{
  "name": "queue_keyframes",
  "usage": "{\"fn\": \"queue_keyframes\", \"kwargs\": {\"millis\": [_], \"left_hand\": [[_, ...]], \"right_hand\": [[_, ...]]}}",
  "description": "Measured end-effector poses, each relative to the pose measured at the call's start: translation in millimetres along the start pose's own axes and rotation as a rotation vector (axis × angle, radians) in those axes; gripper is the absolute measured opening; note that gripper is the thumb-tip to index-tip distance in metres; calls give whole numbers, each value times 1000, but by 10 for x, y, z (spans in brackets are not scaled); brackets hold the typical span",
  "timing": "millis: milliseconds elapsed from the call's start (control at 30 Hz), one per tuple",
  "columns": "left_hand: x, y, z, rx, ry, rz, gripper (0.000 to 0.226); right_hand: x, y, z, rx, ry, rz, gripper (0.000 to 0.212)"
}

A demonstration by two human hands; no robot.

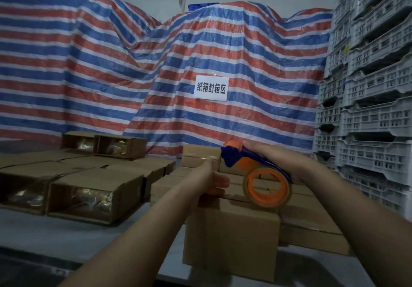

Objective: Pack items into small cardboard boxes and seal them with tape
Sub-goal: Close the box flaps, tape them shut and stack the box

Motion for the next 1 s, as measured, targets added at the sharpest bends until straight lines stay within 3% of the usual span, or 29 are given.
{"fn": "queue_keyframes", "kwargs": {"millis": [167,333,600,867,1000], "left_hand": [[50,60,83,50,42,-256,43],[125,-9,94,10,47,-271,22],[118,22,73,4,50,-177,15],[245,-53,56,63,225,-5,21],[341,-176,118,71,326,-136,24]], "right_hand": [[-158,-20,145,-24,-69,-134,84],[-188,-27,152,-23,-71,-166,75],[-146,-24,170,-6,-56,-194,69],[-103,-68,144,-79,-202,-289,64],[106,-39,48,-109,-215,-259,57]]}}
Point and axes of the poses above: each hand's wrist, its own z-axis towards the middle knuckle, its own x-axis out of the back of the hand, y = z × x, the point moved 10 cm from there along z, towards the middle knuckle, and after that the axes turned 12 degrees about z, right-handed, at the moved point
